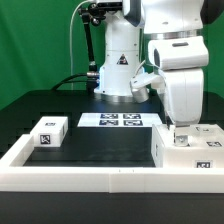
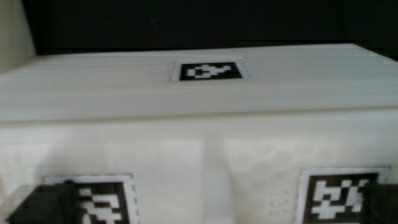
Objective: Assemble cabinet
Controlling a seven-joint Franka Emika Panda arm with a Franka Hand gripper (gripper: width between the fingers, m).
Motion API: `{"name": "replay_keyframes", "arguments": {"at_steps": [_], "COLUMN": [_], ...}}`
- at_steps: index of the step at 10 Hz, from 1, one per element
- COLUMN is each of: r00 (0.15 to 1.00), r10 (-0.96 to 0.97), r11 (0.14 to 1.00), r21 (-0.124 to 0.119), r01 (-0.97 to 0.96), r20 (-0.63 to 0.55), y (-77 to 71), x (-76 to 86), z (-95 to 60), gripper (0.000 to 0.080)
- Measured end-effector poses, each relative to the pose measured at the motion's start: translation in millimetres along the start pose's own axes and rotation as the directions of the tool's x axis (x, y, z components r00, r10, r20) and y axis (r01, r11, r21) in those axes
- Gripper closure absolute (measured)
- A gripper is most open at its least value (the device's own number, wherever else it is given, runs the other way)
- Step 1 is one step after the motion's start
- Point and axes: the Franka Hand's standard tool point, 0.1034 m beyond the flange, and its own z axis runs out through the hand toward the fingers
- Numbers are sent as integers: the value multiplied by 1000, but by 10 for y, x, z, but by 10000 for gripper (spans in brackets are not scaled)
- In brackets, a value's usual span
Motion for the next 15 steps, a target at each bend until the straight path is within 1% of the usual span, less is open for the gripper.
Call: {"name": "replay_keyframes", "arguments": {"at_steps": [1,2,3,4,5,6,8,9,10,11,12,13,15], "r00": [1000,1000,1000,998,991,987,985,973,941,912,833,746,522], "r10": [4,16,26,59,129,160,170,231,337,410,554,665,852], "r11": [1000,1000,1000,998,992,987,985,973,941,912,832,745,521], "r21": [-3,-5,-5,-5,-14,-11,-12,-12,-13,-19,-36,-41,-24], "r01": [-4,-16,-26,-58,-129,-160,-170,-230,-337,-410,-554,-666,-853], "r20": [3,9,13,19,22,23,22,19,16,7,-15,-28,-37], "y": [-15,-87,-132,-205,-317,-393,-372,-375,-377,-377,-402,-443,-468], "x": [3,14,21,25,27,22,20,25,32,28,5,23,76], "z": [-40,-103,-134,-179,-210,-181,-176,-173,-172,-167,-140,-132,-122], "gripper": [2,2,2,2,2,2,2,2,2,2,2,2,2]}}
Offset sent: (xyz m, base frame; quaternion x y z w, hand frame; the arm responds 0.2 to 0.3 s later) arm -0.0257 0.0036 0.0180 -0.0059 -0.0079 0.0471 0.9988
